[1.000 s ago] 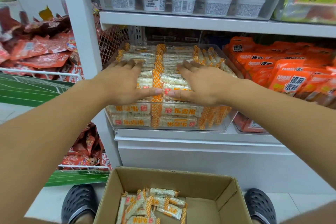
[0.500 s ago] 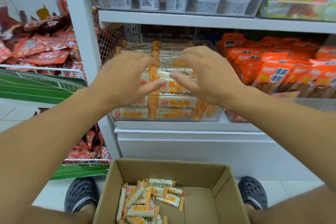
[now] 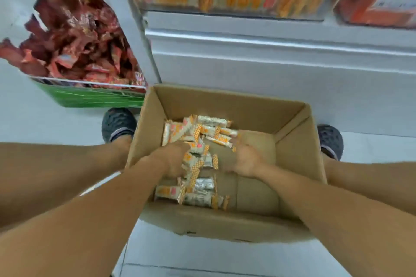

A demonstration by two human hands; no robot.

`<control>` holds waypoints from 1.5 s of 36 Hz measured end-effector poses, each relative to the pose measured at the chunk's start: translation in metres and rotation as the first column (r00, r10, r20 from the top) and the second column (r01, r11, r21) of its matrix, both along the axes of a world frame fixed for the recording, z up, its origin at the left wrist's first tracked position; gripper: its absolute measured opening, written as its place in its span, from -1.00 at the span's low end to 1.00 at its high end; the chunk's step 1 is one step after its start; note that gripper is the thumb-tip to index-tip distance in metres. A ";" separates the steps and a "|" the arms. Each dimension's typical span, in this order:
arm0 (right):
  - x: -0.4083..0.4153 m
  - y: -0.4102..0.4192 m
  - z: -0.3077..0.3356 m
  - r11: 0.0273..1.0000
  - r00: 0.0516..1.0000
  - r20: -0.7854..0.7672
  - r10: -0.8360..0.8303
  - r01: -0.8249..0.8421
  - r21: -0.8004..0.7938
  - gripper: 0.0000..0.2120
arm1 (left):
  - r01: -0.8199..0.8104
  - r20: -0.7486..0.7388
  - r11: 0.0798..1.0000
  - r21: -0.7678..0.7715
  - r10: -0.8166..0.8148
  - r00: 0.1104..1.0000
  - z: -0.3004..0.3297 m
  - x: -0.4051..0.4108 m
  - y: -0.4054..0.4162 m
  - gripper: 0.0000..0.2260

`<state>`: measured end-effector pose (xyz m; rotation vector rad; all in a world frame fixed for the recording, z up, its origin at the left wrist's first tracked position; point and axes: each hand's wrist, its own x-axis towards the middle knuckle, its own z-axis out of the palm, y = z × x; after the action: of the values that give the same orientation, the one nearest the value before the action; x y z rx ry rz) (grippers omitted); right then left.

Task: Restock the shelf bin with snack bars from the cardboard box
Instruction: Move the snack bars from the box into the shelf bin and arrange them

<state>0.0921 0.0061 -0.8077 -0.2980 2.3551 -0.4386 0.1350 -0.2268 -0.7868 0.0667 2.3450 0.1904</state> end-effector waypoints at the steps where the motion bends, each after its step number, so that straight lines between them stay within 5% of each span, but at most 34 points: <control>1: 0.005 -0.004 -0.011 0.996 0.997 0.003 -0.072 0.072 -0.051 0.02 | -0.018 0.000 1.000 0.004 0.018 1.000 -0.008 0.003 0.002 -0.30; 7: -0.008 -0.032 -0.034 0.972 0.975 -0.020 -0.221 0.218 -0.086 0.18 | -0.183 -0.039 0.981 -0.059 0.181 0.983 -0.028 -0.004 0.015 -0.16; 12: -0.022 -0.039 -0.041 0.992 0.991 -0.067 -0.113 0.116 0.052 -0.06 | -0.112 -0.051 0.986 -0.122 0.107 0.993 -0.030 -0.010 0.022 -0.27; 16: -0.015 -0.045 -0.052 0.985 0.982 0.077 -0.171 0.168 0.041 -0.04 | -0.105 -0.100 0.984 -0.141 0.092 0.991 -0.034 -0.009 0.018 -0.30; 22: 0.000 -0.053 -0.054 0.995 0.994 -0.105 -0.007 0.017 0.097 -0.18 | -0.050 -0.066 0.982 -0.185 0.039 0.997 -0.039 -0.006 0.015 -0.40; 27: 0.008 -0.054 -0.057 0.991 0.968 0.251 -0.006 0.040 -0.129 0.02 | -0.003 -0.007 0.999 -0.054 0.003 1.000 -0.036 -0.001 0.017 -0.52; 33: 0.019 -0.053 -0.052 0.964 0.866 0.473 -0.163 0.243 -0.112 -0.39 | 0.038 0.094 0.999 -0.010 -0.037 0.995 -0.037 0.003 0.017 -0.24; 38: 0.006 -0.033 -0.043 0.888 0.716 0.628 -0.306 0.452 -0.083 -0.56 | -0.162 0.050 0.983 0.084 0.158 0.986 -0.036 0.006 0.016 -0.34; 40: -0.007 -0.019 -0.033 0.842 0.643 0.688 -0.336 0.533 -0.086 -0.62 | -0.391 0.063 0.898 0.201 0.387 0.920 -0.032 0.002 0.017 -0.43; 43: -0.026 -0.004 -0.014 0.849 0.633 0.722 -0.280 0.514 -0.122 -0.66 | -0.642 0.168 0.680 0.354 0.629 0.759 -0.022 -0.009 0.023 -0.28; 46: -0.042 0.000 0.009 0.807 0.581 0.785 -0.215 0.558 -0.192 -0.68 | -0.674 0.239 0.595 0.437 0.646 0.725 -0.009 -0.020 0.033 -0.26; 50: -0.060 -0.008 0.026 0.512 0.450 0.823 -0.347 0.826 -0.236 -0.91 | -0.733 0.429 0.415 0.540 0.613 0.663 0.014 -0.028 0.049 -0.11; 54: -0.068 -0.016 0.046 0.399 0.459 0.815 -0.352 0.862 -0.313 -0.80 | -0.747 0.544 0.261 0.612 0.546 0.637 0.035 -0.032 0.054 -0.32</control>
<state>0.0245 -0.0098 -0.7614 0.4796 1.3731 -1.6059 0.1026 -0.1727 -0.7514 -0.5001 1.6931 1.6264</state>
